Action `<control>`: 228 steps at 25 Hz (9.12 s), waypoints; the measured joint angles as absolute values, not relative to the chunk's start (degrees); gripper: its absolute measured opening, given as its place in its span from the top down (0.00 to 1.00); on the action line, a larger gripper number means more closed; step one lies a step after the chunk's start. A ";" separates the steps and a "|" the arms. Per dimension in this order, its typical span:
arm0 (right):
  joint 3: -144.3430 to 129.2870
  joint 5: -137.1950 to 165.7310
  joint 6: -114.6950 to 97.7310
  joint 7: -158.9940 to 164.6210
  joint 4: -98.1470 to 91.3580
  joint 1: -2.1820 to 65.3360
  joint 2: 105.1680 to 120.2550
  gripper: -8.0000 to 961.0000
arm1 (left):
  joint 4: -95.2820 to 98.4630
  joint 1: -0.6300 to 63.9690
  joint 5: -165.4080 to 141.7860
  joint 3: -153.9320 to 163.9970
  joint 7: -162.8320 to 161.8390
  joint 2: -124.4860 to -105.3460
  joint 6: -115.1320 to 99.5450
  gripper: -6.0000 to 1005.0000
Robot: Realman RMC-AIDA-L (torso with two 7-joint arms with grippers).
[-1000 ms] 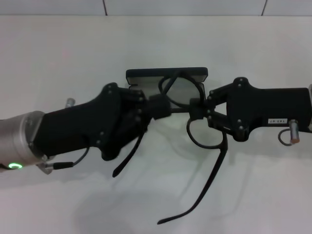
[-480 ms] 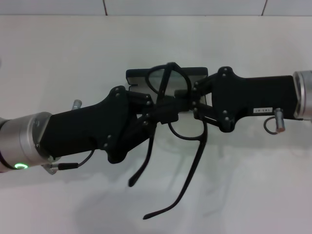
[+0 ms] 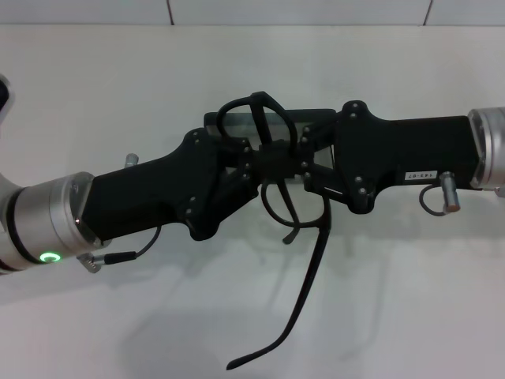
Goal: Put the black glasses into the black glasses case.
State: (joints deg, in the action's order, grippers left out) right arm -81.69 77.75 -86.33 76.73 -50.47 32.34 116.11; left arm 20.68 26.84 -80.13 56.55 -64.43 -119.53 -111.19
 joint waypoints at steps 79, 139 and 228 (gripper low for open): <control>-95.57 55.48 -84.34 50.49 -29.77 42.00 116.19 0.89 | 13.83 28.74 -72.93 62.52 -54.13 -119.62 -114.78 0.97; -118.30 141.17 -55.31 121.20 -58.86 61.27 116.18 0.85 | 14.47 12.70 -62.75 61.03 -47.50 -113.72 -114.21 0.96; -56.28 90.48 -97.00 94.99 -63.19 9.23 115.69 0.70 | 28.12 51.01 -114.94 51.79 -90.25 -114.89 -69.62 0.74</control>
